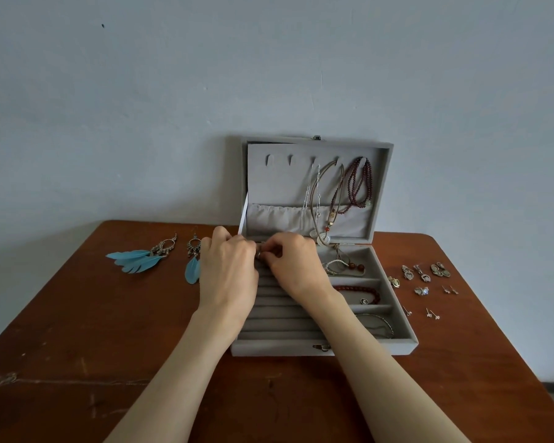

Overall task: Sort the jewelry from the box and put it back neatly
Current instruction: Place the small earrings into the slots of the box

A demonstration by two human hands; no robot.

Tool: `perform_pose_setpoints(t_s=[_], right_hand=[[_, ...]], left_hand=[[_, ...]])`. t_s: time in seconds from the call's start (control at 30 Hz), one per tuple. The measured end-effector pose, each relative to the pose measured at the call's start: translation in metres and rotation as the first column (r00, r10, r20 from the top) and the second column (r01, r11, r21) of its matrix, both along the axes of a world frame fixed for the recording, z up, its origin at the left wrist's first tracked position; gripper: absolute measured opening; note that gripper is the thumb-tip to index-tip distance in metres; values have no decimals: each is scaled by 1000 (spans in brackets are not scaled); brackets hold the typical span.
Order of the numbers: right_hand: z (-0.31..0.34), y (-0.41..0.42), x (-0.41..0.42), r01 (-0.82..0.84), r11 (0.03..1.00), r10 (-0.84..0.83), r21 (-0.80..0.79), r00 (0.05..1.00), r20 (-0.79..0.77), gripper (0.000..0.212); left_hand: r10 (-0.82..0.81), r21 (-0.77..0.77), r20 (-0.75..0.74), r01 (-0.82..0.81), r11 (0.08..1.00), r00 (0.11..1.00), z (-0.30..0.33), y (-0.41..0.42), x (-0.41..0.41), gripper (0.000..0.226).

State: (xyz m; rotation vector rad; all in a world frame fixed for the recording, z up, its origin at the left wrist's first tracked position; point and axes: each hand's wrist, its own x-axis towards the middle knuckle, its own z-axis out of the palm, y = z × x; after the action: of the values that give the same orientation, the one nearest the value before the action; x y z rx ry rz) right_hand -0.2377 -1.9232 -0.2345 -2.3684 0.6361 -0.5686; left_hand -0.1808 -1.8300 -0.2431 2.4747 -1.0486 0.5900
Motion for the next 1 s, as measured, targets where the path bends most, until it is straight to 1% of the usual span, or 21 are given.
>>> perform_pose_setpoints(t_s=[0.23, 0.33, 0.4, 0.47, 0.6, 0.67, 0.77, 0.83, 0.93, 1.0], right_hand=[[0, 0, 0, -23, 999, 23, -30, 1000, 20, 19], [2, -1, -1, -40, 998, 39, -43, 999, -24, 21], [5, -2, -3, -47, 999, 46, -25, 998, -50, 23], [12, -4, -9, -38, 999, 39, 22, 999, -21, 24], [31, -10, -41, -26, 991, 13, 133, 995, 100, 22], [41, -20, -63, -7, 990, -11, 144, 992, 126, 20], [49, -44, -102, 57, 987, -79, 154, 986, 145, 18], [46, -65, -128, 165, 980, -179, 112, 976, 125, 17], [29, -94, -162, 333, 939, -339, 88, 939, 61, 15], [16, -107, -174, 402, 910, -404, 104, 915, 3, 15]], left_hand=[[21, -53, 30, -20, 998, 999, 5, -1, -3, 22], [8, -25, 36, -8, 1000, 999, 5, 1, -2, 21], [-17, -46, 35, 18, 999, 999, 7, 3, -1, 21], [-56, -121, 19, 58, 991, 998, 11, 6, -1, 24], [-162, -246, -26, 151, 958, 986, 21, 8, -14, 27], [-201, -246, -43, 184, 951, 979, 24, 3, -26, 25], [-329, -196, -128, 302, 933, 935, 25, -13, -49, 25], [-420, -197, -198, 384, 902, 886, 25, -24, -65, 27], [-481, -196, -274, 441, 876, 833, 21, -45, -85, 26], [-495, -169, -325, 466, 869, 806, 18, -61, -97, 26]])
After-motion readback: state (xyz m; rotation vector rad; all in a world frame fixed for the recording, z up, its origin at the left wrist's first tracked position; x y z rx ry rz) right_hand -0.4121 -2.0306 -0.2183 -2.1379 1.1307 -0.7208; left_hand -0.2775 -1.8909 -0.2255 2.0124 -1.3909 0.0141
